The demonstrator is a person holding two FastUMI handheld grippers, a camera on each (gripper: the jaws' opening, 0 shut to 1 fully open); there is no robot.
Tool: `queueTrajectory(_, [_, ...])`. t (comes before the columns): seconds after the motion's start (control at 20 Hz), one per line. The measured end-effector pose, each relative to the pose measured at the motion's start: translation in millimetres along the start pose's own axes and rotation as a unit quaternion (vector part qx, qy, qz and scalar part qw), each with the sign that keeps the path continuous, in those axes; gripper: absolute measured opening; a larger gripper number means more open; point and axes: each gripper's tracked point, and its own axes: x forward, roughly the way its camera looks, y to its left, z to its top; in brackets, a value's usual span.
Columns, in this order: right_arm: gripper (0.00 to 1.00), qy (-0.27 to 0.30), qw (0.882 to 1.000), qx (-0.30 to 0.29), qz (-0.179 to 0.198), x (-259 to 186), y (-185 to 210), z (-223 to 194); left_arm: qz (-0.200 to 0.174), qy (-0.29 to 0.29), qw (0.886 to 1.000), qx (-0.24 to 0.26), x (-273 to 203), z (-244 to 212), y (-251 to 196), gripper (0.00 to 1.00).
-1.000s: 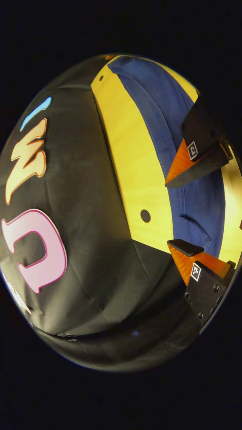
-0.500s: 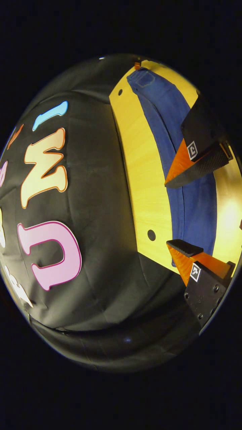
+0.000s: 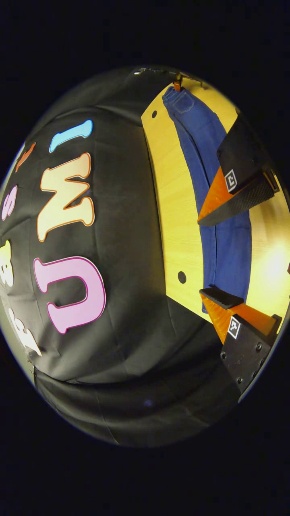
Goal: Grasp the waist and the cuffs of the jeans and fold them to make the two legs overlap; first hold the waist and fold one-third of the jeans toward the cuffs, then hold the cuffs and fold the remaining one-third in the same direction to finish folding.
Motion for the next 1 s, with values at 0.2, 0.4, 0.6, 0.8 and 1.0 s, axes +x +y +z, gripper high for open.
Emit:
queueTrajectory(0.2, [0.06, -0.032, 0.999, -0.010, -0.011, -25, 5, 32, -0.004, -0.009, 1.000, -0.017, 0, -1, 16, 1.00])
queueTrajectory(0.4, [0.06, -0.096, 0.995, -0.032, 0.020, -76, 49, 74, -0.010, -0.001, 0.999, -0.032, 4, -8, 35, 0.95])
queueTrajectory(0.6, [0.06, -0.156, 0.983, -0.045, 0.081, -148, 122, 98, -0.020, 0.003, 0.999, -0.027, 7, -13, 58, 0.95])
queueTrajectory(0.8, [0.06, -0.176, 0.973, -0.086, 0.123, -189, 201, 90, -0.034, 0.001, 0.999, -0.022, 11, -15, 81, 0.95])
queueTrajectory(1.0, [0.06, -0.183, 0.965, -0.102, 0.158, -218, 263, 66, -0.043, 0.008, 0.999, -0.018, 17, -23, 105, 0.95])
